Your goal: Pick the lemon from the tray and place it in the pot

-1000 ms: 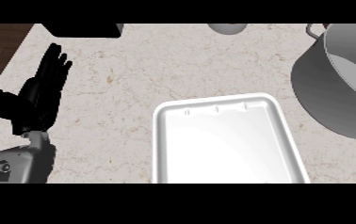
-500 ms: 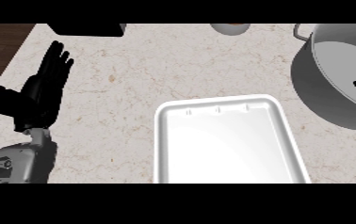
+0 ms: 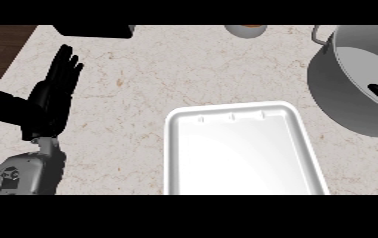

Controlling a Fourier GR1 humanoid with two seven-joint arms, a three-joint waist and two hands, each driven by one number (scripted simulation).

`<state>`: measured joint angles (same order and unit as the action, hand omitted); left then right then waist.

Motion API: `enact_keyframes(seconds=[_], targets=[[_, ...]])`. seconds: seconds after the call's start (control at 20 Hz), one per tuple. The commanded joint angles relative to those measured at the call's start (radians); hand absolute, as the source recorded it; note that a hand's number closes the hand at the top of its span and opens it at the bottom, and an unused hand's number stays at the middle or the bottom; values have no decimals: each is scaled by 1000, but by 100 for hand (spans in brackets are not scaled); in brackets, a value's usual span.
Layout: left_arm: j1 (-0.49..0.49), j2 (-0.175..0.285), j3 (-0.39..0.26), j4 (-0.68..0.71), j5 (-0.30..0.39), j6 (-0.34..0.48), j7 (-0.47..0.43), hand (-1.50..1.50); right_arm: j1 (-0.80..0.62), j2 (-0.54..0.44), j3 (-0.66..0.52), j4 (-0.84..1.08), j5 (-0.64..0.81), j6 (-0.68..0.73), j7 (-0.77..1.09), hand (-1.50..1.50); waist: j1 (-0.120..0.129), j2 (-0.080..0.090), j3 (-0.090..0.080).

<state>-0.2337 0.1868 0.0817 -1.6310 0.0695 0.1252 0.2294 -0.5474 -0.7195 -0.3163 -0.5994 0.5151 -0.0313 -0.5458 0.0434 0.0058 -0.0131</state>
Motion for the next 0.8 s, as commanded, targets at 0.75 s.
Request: enact_keyframes(seconds=[0.75], targets=[[-4,18,24,-17,18,-15,19,0,-126,-118,-268,372,-309,455,-200,-150,2,14,19]])
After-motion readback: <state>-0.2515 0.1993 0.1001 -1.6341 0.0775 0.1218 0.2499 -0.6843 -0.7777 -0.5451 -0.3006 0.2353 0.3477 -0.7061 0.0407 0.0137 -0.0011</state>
